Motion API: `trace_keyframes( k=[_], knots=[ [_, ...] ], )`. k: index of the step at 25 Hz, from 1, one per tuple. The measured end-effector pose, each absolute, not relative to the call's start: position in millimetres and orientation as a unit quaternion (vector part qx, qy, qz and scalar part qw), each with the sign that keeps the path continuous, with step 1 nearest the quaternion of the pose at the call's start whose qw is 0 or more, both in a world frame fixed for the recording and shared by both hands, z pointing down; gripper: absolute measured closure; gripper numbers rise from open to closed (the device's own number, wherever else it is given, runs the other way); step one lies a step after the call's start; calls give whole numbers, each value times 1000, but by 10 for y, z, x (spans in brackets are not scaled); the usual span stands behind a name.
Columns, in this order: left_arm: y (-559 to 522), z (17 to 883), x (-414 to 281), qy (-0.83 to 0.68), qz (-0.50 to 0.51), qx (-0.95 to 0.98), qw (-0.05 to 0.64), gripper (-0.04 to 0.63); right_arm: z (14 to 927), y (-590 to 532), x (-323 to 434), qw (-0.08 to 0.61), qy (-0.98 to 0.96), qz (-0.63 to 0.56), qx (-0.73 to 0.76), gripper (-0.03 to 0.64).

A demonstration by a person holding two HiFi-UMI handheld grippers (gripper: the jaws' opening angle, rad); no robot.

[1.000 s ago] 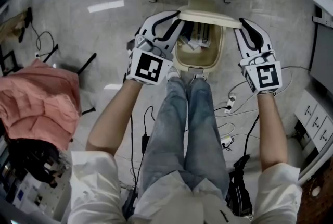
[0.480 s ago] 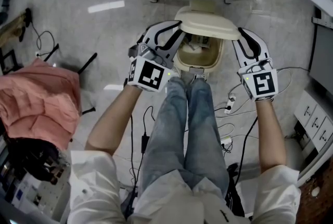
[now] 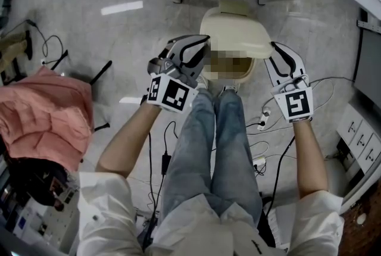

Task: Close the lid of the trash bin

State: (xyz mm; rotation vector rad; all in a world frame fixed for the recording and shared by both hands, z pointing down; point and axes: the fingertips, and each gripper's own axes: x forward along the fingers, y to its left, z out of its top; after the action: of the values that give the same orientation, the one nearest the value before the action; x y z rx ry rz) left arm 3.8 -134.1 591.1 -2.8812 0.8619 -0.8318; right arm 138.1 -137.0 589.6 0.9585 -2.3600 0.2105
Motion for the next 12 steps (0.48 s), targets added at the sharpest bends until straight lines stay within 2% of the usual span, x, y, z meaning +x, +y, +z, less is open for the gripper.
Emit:
trace_keyframes(
  k=[12],
  knots=[
    [-1059,6060,27,226,-305,-924,48,502,6041,-1088,1336,334,-885,56,319,480]
  ],
)
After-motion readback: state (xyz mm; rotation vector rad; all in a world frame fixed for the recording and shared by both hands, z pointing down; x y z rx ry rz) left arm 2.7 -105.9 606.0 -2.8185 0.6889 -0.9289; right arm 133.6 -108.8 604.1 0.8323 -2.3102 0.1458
